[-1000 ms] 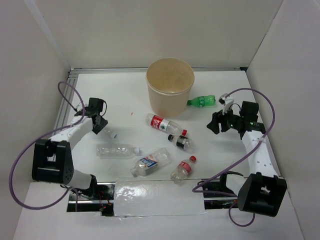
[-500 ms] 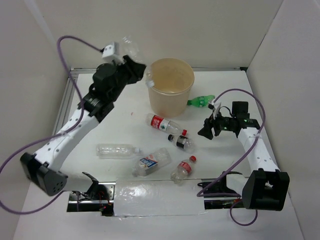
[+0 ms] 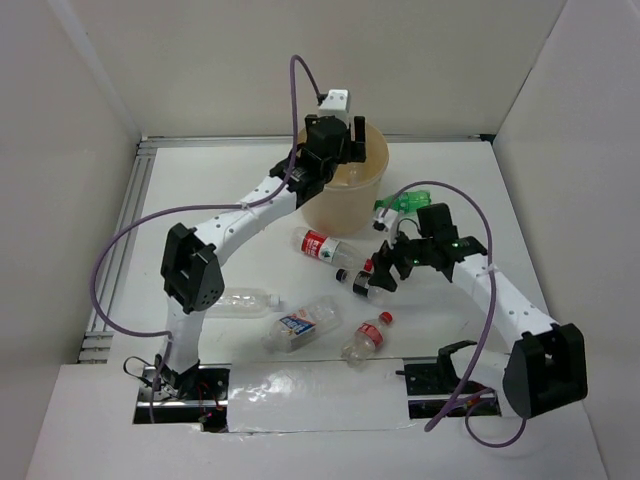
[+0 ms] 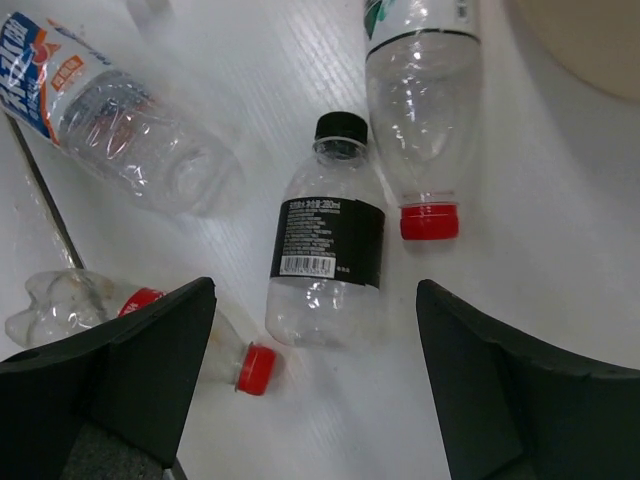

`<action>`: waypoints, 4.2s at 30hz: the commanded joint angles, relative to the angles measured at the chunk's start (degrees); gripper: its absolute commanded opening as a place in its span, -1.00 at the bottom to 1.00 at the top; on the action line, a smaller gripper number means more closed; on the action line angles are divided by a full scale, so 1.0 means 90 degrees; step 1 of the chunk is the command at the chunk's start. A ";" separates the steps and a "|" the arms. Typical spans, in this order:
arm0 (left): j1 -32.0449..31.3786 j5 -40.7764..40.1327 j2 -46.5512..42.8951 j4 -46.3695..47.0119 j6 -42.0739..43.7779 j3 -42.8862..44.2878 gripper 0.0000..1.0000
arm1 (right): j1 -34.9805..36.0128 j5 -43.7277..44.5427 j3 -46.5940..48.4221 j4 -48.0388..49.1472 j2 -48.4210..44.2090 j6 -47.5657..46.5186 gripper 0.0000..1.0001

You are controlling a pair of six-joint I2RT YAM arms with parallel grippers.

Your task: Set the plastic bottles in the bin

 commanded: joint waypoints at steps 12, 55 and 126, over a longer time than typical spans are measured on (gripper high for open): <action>-0.0508 -0.1188 -0.3399 -0.0854 -0.0002 -0.2406 1.00 | 0.2115 0.3167 -0.0402 0.1618 0.1425 0.1013 0.76; 0.0576 0.0140 -0.4809 -0.4784 -0.9019 -0.7683 1.00 | 0.0574 0.0992 0.5605 0.1335 0.2658 0.1140 0.99; -0.0469 -0.1520 -0.8138 -0.4177 -0.5404 -0.7391 1.00 | 0.4314 0.0845 0.2017 0.0185 0.2570 -0.3393 -0.51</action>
